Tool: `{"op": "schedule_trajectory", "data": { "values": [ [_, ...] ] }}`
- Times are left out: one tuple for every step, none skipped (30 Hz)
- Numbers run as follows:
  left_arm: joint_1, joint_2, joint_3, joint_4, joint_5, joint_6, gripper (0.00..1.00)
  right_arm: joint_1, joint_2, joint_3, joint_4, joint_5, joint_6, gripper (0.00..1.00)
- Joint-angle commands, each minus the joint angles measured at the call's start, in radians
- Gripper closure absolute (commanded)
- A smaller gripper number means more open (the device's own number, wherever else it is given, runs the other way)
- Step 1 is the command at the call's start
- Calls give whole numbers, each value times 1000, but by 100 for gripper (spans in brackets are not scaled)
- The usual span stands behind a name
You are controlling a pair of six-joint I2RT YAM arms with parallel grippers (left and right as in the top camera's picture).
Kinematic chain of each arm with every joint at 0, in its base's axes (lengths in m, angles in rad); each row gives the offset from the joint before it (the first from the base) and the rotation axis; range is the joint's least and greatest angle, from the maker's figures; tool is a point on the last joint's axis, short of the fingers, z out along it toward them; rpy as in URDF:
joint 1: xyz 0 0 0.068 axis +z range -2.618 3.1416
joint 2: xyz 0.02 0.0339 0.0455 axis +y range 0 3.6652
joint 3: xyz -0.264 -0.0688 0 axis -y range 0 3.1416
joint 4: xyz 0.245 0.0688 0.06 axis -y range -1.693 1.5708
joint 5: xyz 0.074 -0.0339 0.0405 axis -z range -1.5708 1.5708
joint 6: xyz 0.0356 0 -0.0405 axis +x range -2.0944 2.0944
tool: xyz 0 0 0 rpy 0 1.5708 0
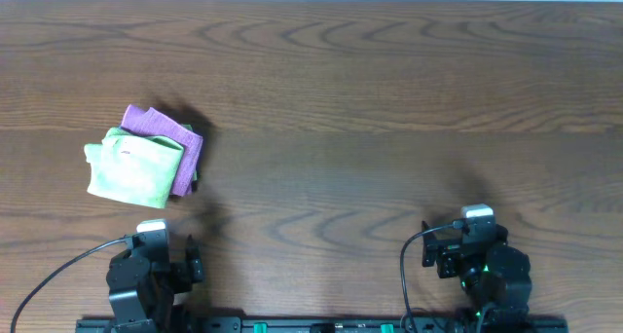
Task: Fold the cloth
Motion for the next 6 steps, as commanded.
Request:
{"op": "schedule_trajectory", "data": {
  "values": [
    [-4,-8,-37,-21,-25,21,5,-8,-11,-14,-6,-11,-13,1],
    [-4,-8,-37,-21,-25,21,5,-8,-11,-14,-6,-11,-13,1],
    [-4,-8,-37,-21,-25,22,5,-8,-11,-14,-6,-11,-13,1],
    [-4,-8,-37,-21,-25,22,5,-8,-11,-14,-6,-11,-13,1],
    [-4,-8,-37,-21,-25,21,5,-8,-11,-14,-6,-11,-13,1],
    [-4,-8,-37,-21,-25,21,5,-8,-11,-14,-6,-11,-13,1]
  ]
}}
